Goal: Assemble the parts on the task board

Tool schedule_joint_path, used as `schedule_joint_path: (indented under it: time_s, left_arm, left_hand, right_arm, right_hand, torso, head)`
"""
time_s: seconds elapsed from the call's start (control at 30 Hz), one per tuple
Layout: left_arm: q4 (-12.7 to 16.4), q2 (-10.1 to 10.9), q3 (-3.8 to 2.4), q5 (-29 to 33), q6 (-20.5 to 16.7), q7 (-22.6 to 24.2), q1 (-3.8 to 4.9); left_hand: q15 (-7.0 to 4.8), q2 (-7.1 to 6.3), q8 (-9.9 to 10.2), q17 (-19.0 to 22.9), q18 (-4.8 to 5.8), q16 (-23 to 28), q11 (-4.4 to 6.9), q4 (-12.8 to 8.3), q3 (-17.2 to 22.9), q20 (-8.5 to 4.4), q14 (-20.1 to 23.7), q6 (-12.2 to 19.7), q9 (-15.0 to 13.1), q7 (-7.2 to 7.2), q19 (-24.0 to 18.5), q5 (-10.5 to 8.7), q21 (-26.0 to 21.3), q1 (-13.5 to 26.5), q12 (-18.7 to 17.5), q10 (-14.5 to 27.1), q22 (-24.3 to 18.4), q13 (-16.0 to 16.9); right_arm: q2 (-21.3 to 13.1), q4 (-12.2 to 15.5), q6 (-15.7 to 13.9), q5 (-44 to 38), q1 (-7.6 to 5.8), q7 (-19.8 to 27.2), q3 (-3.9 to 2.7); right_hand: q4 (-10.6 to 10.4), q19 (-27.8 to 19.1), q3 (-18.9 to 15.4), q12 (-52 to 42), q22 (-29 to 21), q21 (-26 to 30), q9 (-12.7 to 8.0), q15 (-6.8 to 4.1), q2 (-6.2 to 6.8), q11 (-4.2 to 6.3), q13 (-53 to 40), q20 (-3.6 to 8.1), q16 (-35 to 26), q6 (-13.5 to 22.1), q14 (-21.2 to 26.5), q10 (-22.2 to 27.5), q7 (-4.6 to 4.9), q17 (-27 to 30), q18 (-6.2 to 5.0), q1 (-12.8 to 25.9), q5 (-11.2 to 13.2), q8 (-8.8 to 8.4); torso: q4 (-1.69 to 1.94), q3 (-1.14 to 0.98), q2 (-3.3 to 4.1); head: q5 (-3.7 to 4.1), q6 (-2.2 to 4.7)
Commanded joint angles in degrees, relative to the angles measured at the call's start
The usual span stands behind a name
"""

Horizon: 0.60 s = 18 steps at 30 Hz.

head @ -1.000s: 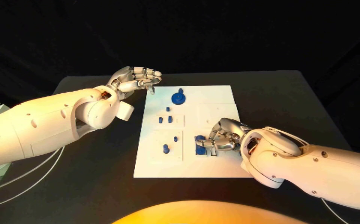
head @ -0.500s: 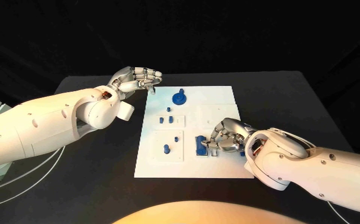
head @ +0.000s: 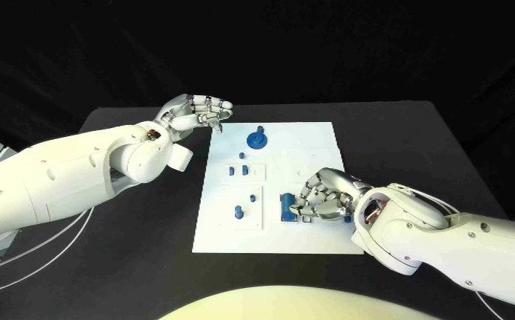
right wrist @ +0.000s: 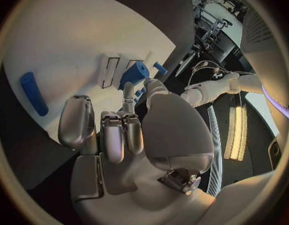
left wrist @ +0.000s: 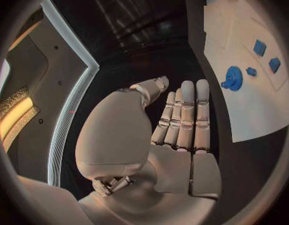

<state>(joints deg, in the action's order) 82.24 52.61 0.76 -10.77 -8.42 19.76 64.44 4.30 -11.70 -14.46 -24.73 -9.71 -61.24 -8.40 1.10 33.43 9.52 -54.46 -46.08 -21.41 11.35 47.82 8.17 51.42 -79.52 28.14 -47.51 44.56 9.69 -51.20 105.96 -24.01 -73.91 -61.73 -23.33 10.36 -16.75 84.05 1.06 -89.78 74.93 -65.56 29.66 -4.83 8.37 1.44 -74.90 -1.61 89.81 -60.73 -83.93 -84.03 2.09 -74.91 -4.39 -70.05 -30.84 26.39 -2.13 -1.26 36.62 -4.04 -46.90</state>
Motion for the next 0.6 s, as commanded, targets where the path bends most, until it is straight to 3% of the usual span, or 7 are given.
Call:
schedule_joint_path:
  time_s: [0.03,0.2,0.27,0.6]
  left_arm:
    - [0.1,0.0,-0.04,-0.1,0.1,0.2,0.00]
    - [0.0,0.0,-0.04,-0.1,0.1,0.2,-0.01]
    - [0.0,0.0,-0.04,-0.1,0.1,0.1,-0.01]
    - [0.1,0.0,-0.04,-0.1,0.1,0.1,-0.01]
  left_hand:
    - [0.02,0.40,-0.2,-0.1,-0.81,-0.2,-0.09,0.1,-0.2,0.29,0.3,0.3,0.1,0.17,0.1,0.11,-0.3,-0.1,0.2,0.4,-0.1,-0.1]
    - [0.02,0.40,-0.2,-0.1,-0.81,-0.2,-0.09,0.1,-0.2,0.29,0.3,0.3,0.1,0.17,0.1,0.11,-0.3,-0.1,0.2,0.4,-0.1,-0.1]
    - [0.02,0.40,-0.2,-0.1,-0.81,-0.2,-0.09,0.1,-0.2,0.29,0.3,0.3,0.1,0.17,0.1,0.11,-0.3,-0.1,0.2,0.4,-0.1,-0.1]
    - [0.02,0.45,-0.2,-0.1,-0.81,-0.3,-0.10,0.1,-0.1,0.29,0.3,0.2,0.1,0.18,0.1,0.12,-0.3,-0.2,0.2,0.4,-0.1,-0.1]
  right_arm:
    - [0.0,0.1,1.7,-0.2,0.09,1.6,0.00]
    - [0.1,0.0,2.7,-0.6,0.12,1.2,0.00]
    - [0.2,-0.1,2.9,-0.7,0.14,1.1,0.00]
    - [0.5,-0.5,1.7,-1.6,0.28,-0.2,0.00]
  right_hand:
    - [0.0,2.2,0.3,-0.2,10.0,-0.3,0.1,-0.27,-0.02,0.42,-15.1,0.36,0.2,-0.3,-6.1,-6.0,-0.04,-15.1,0.66,-0.4,0.0,0.08]
    - [0.0,2.2,0.5,-0.2,10.0,-0.3,0.3,-0.35,0.08,0.52,-15.1,0.44,0.2,-0.4,-6.1,-6.0,-0.19,-15.1,0.66,-1.1,0.0,0.36]
    - [0.0,2.3,2.0,-0.2,10.1,-0.4,0.7,-0.58,0.57,0.76,-15.1,0.65,0.2,-0.3,-6.1,-6.0,-0.42,-15.1,0.68,-3.6,-0.1,0.68]
    - [0.0,2.3,4.2,-0.2,10.2,-0.7,1.2,-0.71,0.85,0.92,-15.1,0.80,0.2,-0.4,-6.1,-6.0,-0.59,-15.1,0.74,-5.4,-0.1,1.13]
  torso:
    - [0.04,-0.03,0.04]
    - [0.02,0.02,0.05]
    - [0.04,0.02,0.05]
    - [0.07,0.03,0.05]
  head:
    - [0.01,-0.06]
    - [0.00,-0.07]
    - [-0.02,-0.14]
    - [-0.06,-0.21]
